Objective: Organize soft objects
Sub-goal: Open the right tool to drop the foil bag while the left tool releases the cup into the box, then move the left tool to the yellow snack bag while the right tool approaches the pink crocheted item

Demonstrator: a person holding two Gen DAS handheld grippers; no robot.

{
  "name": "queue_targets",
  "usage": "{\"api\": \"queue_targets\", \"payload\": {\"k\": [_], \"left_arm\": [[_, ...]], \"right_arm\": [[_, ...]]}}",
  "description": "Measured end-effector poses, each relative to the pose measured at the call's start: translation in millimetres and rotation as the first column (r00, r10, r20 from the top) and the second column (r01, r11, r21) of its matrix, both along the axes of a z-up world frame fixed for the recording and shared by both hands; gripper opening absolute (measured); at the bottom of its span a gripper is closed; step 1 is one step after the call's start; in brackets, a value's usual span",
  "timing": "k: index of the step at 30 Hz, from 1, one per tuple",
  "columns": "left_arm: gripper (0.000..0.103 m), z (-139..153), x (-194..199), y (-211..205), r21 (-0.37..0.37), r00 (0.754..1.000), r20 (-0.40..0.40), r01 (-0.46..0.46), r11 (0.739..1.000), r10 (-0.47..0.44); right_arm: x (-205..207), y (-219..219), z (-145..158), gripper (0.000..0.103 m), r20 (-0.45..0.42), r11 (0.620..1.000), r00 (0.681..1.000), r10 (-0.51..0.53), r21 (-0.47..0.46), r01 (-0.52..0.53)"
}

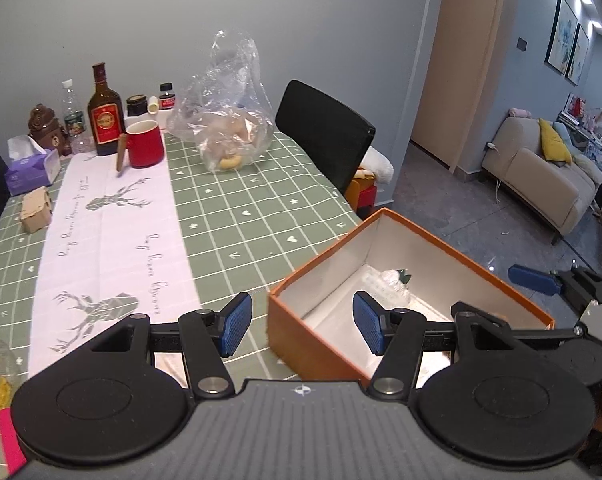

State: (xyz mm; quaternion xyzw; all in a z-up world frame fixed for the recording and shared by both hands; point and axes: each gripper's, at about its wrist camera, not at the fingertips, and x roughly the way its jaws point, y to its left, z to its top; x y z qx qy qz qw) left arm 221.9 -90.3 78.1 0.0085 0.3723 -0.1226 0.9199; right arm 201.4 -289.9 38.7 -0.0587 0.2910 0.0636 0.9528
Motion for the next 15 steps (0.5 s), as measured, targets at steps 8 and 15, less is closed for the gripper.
{"api": "queue_targets", "payload": {"k": [8,15], "left_arm": [[0.069,0.0,-28.8,41.1,0.013,0.999,0.010,-0.031,0.999,0.031],[0.069,-4.8,-51.3,64.7,0.040,0.999,0.016,-0.042,0.998,0.041]], "right_arm": [[-11.9,27.0,5.2,0.078,0.017,0.999,0.999,0.051,-0.020,-0.050],[-28.3,35.6,16.3,0.078,0.047,0.997,0.996,0.077,-0.007,-0.077]]}}
